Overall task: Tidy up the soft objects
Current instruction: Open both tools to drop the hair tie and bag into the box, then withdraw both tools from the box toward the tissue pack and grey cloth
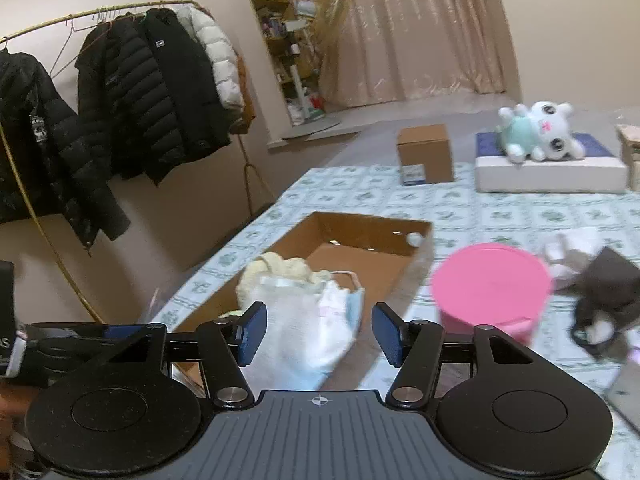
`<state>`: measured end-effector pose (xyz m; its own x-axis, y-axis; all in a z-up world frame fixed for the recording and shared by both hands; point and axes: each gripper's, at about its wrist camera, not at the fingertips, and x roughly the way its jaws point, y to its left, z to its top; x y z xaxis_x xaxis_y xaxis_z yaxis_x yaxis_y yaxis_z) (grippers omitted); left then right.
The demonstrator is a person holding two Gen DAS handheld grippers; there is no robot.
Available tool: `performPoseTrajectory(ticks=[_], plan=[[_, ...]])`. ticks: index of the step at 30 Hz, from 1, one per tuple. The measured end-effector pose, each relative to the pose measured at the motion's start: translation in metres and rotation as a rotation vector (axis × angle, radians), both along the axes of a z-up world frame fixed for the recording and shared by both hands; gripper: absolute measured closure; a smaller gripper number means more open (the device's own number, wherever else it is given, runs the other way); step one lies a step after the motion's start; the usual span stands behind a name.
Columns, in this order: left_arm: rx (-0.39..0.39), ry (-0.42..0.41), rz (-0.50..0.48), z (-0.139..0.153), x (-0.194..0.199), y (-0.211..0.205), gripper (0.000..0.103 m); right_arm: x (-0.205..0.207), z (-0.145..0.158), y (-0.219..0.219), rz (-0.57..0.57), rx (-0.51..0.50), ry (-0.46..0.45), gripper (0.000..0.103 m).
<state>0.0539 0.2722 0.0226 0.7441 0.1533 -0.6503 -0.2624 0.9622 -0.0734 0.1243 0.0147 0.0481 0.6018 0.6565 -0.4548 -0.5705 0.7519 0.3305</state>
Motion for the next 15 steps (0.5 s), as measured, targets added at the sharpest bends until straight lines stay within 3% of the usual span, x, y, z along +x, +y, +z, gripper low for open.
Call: performPoseTrajectory(ticks=[15], plan=[[-0.045, -0.038, 0.012, 0.015, -0.031, -0.086, 0.012, -0.018, 0.006, -0.111, -0.16, 0.013, 0.028, 0.039]])
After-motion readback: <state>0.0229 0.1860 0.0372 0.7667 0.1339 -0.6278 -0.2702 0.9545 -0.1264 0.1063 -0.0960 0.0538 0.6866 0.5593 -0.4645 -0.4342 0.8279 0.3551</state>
